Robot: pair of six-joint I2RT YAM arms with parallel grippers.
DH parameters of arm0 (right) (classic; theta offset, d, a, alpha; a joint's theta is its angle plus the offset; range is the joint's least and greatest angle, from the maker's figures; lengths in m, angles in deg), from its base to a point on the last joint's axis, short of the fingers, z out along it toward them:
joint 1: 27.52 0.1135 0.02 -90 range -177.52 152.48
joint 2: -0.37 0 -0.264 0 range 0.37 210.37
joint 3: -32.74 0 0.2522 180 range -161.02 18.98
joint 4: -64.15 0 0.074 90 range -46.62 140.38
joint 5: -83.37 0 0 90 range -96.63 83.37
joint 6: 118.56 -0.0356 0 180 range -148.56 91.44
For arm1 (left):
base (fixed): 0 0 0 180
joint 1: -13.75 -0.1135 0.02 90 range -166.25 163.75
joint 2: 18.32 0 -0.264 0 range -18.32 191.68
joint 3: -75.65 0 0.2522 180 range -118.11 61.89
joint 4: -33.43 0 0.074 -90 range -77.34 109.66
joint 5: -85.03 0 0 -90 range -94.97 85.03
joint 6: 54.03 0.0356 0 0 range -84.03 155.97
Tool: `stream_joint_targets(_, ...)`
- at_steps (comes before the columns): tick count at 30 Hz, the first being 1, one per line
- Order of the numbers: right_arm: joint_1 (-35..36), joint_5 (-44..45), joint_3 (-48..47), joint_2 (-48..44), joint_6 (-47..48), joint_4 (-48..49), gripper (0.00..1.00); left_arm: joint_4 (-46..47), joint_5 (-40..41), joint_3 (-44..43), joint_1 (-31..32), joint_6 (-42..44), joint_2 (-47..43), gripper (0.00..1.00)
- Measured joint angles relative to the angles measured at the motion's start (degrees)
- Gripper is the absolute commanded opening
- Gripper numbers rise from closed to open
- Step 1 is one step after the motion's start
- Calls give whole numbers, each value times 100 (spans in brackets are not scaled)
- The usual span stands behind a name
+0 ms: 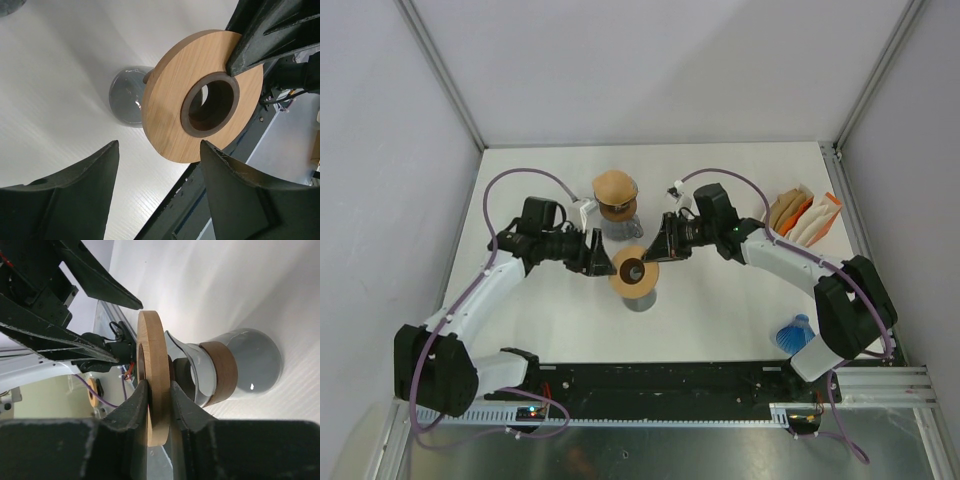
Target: Place the coffee filter in the dripper
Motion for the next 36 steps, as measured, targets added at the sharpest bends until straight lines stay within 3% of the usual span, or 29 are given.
stream_joint_targets(4, -4, 245, -7, 2, 173, -162, 34, 28, 0, 0, 57, -17, 26, 69)
stream_joint_targets(11, -26, 765, -2, 39, 481, -470, 42, 76, -24, 0, 114, -28, 59, 68)
stream_joint_targets(21, -26, 866, -4, 35, 601, -461, 46, 157, -48, 0, 179, -79, 160, 61)
stream_joint_targets(36, -94, 1731, -2, -472, 894, -905, 52, 179, -160, 0, 293, -79, 164, 64)
